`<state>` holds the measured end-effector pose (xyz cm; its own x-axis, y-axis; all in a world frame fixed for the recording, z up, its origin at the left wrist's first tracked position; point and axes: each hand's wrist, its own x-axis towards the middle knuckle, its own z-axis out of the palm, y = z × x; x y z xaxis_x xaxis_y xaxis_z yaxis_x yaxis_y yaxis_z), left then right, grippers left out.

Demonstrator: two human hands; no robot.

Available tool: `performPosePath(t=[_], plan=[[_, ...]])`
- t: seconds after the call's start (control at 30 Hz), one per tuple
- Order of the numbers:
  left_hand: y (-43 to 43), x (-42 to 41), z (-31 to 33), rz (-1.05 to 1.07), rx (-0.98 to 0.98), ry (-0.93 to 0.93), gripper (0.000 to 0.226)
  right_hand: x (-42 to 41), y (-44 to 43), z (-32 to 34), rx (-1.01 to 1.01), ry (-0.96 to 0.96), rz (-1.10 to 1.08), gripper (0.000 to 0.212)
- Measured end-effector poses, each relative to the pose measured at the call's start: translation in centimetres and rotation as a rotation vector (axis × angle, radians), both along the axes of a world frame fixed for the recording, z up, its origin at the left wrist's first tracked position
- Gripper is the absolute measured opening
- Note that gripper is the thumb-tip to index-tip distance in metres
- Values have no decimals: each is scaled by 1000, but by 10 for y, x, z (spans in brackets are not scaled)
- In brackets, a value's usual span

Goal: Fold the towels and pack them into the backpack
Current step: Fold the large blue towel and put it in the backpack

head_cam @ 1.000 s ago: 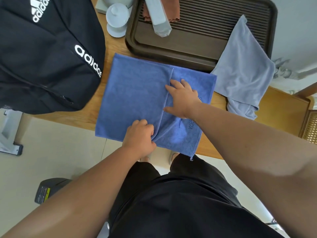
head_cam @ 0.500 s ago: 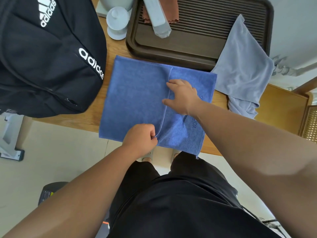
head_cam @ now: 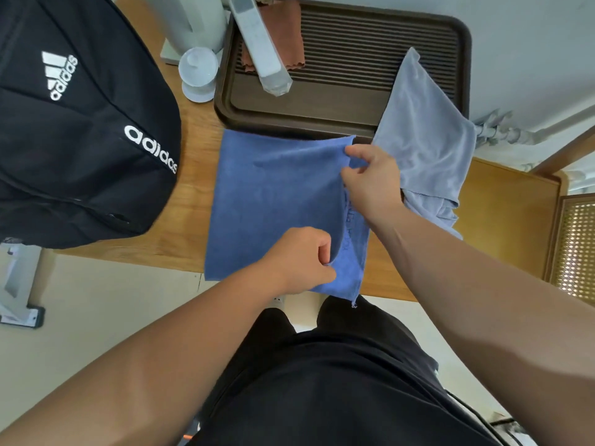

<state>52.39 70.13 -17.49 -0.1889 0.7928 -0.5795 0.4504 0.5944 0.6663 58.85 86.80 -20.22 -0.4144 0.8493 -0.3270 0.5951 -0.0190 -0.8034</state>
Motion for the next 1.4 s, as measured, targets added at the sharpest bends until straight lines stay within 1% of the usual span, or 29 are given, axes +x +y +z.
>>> performPosePath(t=[0.1, 0.13, 0.2, 0.27, 0.3, 0.33, 0.4, 0.47, 0.57, 0.63, 0.7, 0.8, 0.87, 0.93, 1.0, 1.03, 1.1, 1.17, 1.2, 1.23, 1.3, 1.33, 1.4], plan=[[9, 20, -28, -39, -34, 11, 20, 26, 9, -19, -42, -59, 20, 45], [10, 25, -37, -58, -55, 15, 21, 31, 10, -25, -53, -103, 75, 44], [9, 32, -52, -99, -101, 27, 23, 39, 13, -36, -42, -204, 258, 43], [7, 34, -60, -120, -143, 40, 22, 43, 14, -45, -30, -265, 410, 58], [7, 34, -62, -121, -154, 45, 21, 43, 15, -46, -37, -270, 435, 65], [7, 33, -63, -116, -160, 47, 20, 43, 16, -45, -49, -258, 436, 67], [9, 31, -60, -97, -164, 25, 15, 44, 18, -43, -86, -198, 413, 61], [14, 28, -49, -39, -183, -80, 12, 46, 19, -41, -132, -113, 326, 56], [18, 23, -26, 60, -247, -304, 19, 48, 18, -28, -154, 56, 160, 50], [20, 19, -14, 64, -264, -381, 22, 51, 18, -18, -170, 153, 84, 46], [23, 20, -8, 63, -254, -403, 21, 55, 20, -12, -153, 190, 44, 42], [28, 28, -14, 35, -235, -347, 19, 62, 21, -11, -110, 151, 11, 39], [31, 37, -24, -38, -240, -291, 17, 66, 20, -15, -75, 84, 3, 37], [32, 45, -36, -130, -258, -234, 16, 69, 20, -22, -56, -21, 54, 29], [29, 52, -49, -201, -255, -184, 15, 71, 19, -29, -48, -147, 140, 28], [27, 54, -56, -215, -250, -185, 14, 71, 18, -31, -40, -185, 170, 27], [23, 56, -66, -219, -268, -258, 13, 72, 18, -38, -15, -210, 187, 22], [19, 52, -70, -222, -301, -367, 29, 74, 18, -44, 0, -211, 183, 24], [18, 48, -70, -210, -313, -414, 35, 74, 19, -46, 2, -206, 176, 29], [16, 43, -69, -182, -315, -445, 35, 74, 19, -46, -5, -208, 173, 33], [13, 32, -67, -86, -298, -424, 27, 74, 20, -48, -22, -215, 174, 39], [12, 25, -66, -13, -270, -364, 23, 75, 20, -50, -27, -220, 180, 43], [8, 11, -68, 148, -159, -156, 20, 77, 16, -52, -32, -237, 189, 54]])
